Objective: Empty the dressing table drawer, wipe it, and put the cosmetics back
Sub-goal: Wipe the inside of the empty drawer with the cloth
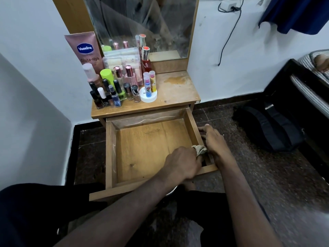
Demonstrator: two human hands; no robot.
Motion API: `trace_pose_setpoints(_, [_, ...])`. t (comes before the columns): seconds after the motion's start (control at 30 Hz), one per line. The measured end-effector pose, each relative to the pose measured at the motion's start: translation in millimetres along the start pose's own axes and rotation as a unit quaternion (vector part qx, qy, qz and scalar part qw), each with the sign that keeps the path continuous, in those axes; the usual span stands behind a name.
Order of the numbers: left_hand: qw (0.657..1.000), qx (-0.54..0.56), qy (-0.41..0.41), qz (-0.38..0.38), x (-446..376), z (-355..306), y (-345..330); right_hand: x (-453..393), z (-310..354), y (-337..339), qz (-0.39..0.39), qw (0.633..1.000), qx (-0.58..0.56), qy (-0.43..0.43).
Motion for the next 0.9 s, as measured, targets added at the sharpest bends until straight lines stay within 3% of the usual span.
trace_pose_setpoints(0.13, [0.997, 0.02, -0.021, 0.075, -11.2, 2.4, -6.7, 6.4, 1.0, 2.0, -0.004, 1.0, -0.008, -0.002])
trace_pose_setpoints(0.3, [0.99, 0.131, -0.054, -0.021, -4.3, 10.0, -1.8, -1.5, 0.2, 1.5, -0.005, 1.0, -0.01, -0.002])
trace_pose_setpoints(0.43, [0.978, 0.203, 0.039, -0.023, -2.6, 22.9, -1.8, -10.1, -4.6, 2.0, -0.004, 1.0, 0.002, -0.005])
trace_pose_setpoints(0.5, [0.942, 0.312, 0.112, -0.052, -2.2, 34.6, 0.7, -1.9, -1.5, 1.1, 0.001, 1.0, 0.012, -0.006])
trace_pose_setpoints(0.57, [0.885, 0.416, 0.163, -0.127, -2.1, 44.7, 11.2, 3.0, 0.4, -0.2, 0.014, 1.0, 0.019, -0.009])
trace_pose_setpoints(0.63, [0.857, 0.438, 0.176, -0.207, -14.6, 57.2, 26.6, 3.1, 0.6, 0.2, 0.019, 1.0, 0.014, -0.01])
trace_pose_setpoints(0.73, [0.831, 0.467, 0.174, -0.246, -48.1, 61.5, 40.8, -0.9, 1.5, 0.4, 0.017, 1.0, 0.015, -0.004])
trace_pose_setpoints(0.9, [0.88, 0.345, 0.146, -0.293, -81.0, 53.0, 47.1, 9.1, 8.6, 0.3, 0.001, 0.999, 0.048, 0.017])
Point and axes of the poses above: each hand's wrist, its own x-axis away from the middle knuckle, its own y-axis out of the back of the hand, z = x × y, the point moved 7 cm from there along -x, towards the middle knuckle, and after that the axes turned 15 degrees about -y, right-handed, at the moved point
